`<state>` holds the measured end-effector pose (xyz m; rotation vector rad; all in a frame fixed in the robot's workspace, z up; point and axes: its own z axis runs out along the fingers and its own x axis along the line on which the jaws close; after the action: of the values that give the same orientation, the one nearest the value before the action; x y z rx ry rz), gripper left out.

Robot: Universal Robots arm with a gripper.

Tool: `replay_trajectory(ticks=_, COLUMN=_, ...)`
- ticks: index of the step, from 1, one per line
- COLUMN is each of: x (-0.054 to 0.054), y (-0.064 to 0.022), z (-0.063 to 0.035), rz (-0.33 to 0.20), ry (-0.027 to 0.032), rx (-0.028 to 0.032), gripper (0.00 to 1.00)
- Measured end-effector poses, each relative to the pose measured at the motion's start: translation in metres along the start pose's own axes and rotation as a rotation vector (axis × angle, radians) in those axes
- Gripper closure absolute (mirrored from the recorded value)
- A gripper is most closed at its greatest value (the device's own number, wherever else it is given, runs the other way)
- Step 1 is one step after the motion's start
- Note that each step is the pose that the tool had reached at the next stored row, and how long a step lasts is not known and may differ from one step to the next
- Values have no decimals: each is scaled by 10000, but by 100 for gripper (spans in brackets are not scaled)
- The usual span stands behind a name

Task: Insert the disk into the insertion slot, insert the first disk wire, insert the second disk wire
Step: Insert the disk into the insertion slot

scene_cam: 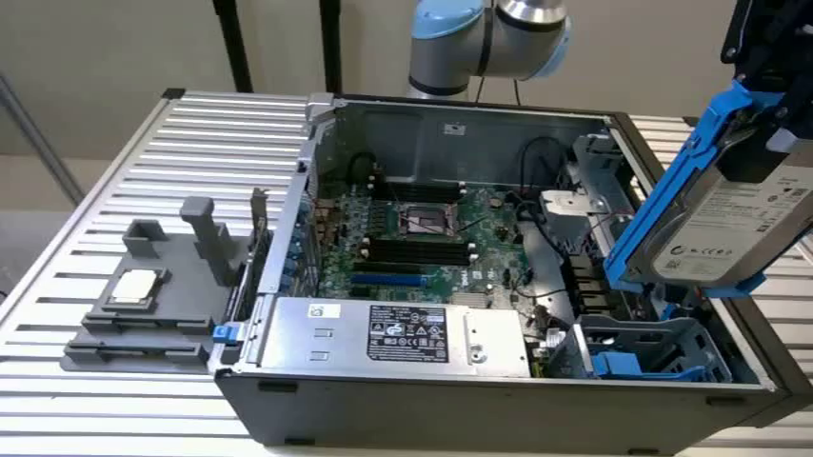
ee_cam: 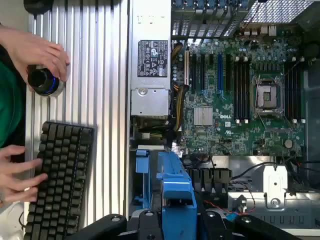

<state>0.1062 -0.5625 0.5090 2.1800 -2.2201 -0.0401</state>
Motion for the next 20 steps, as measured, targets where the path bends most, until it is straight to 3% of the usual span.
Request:
replay_trajectory(ticks=12, x=16, y=3, z=29, rz=-1, ry=2, rx=1, gripper=68)
replay_trajectory(ticks=18, x=161, y=-4, z=140, rz=-2, ry=-83, rx=3, gripper=68)
replay_trajectory(ticks=20, x=174, y=-7, z=174, rz=-5, ry=-85, rx=36, gripper=68)
